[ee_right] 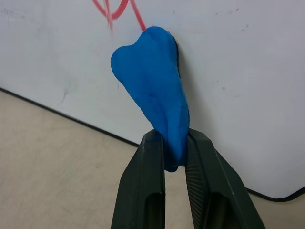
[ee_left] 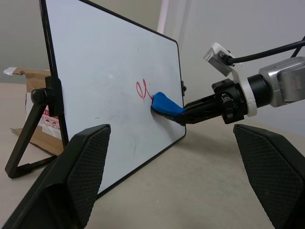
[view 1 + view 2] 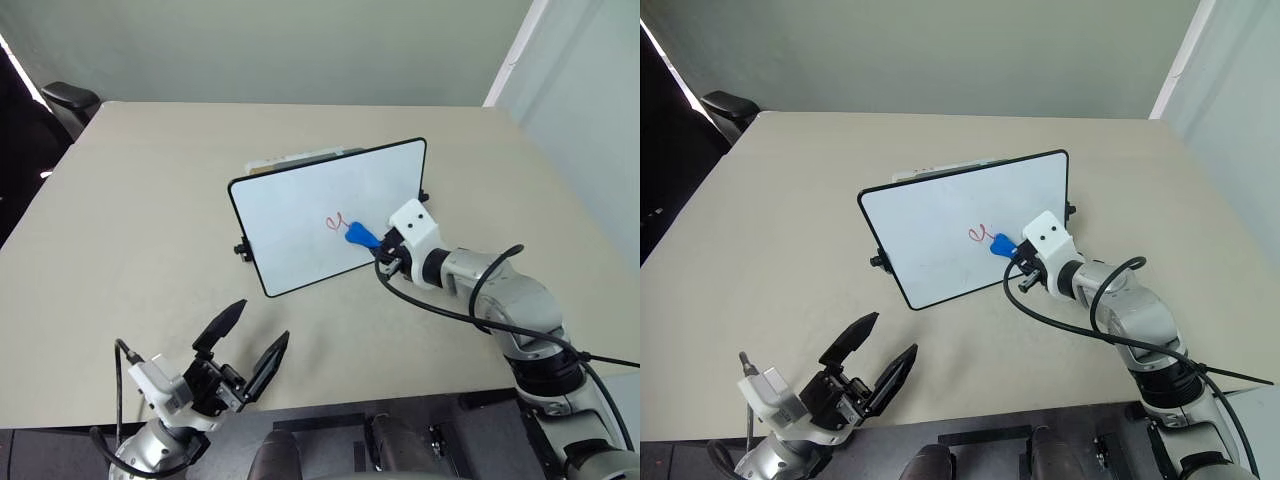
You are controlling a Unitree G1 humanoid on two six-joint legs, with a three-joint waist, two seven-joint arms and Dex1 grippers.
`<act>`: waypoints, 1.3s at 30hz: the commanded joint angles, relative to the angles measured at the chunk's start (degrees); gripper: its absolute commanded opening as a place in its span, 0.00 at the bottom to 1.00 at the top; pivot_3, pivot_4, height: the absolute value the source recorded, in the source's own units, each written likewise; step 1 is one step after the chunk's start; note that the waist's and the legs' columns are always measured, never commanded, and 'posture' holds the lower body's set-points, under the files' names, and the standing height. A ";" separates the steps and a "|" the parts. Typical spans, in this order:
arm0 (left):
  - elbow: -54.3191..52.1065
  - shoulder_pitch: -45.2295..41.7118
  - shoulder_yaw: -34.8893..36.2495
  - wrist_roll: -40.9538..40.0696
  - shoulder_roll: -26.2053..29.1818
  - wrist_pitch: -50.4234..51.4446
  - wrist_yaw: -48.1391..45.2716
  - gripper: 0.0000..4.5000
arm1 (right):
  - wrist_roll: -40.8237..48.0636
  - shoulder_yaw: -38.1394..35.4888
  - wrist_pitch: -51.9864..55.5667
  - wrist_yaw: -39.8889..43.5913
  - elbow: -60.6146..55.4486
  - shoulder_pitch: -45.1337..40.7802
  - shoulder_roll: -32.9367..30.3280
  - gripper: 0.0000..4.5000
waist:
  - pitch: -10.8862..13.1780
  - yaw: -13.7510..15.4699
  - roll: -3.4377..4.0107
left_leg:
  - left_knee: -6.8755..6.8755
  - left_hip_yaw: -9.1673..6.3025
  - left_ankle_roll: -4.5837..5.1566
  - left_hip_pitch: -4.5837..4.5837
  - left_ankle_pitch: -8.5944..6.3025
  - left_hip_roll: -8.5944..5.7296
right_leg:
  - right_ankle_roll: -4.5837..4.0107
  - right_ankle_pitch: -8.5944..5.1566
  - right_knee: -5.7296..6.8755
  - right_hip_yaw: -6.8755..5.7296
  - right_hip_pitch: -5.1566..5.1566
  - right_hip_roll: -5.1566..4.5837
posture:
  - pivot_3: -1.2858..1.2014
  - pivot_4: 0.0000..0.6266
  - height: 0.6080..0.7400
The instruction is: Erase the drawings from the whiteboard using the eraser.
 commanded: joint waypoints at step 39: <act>-1.06 -1.09 1.13 -0.88 0.04 0.35 -0.01 1.00 | -3.81 2.14 -9.18 3.04 5.22 -6.94 1.55 0.07 | 0.00 -0.27 0.01 | -0.03 -0.02 -0.06 0.00 0.04 0.00 | -0.08 0.07 0.04 0.00 -0.06 0.01 | 0.52 0.24 1.00</act>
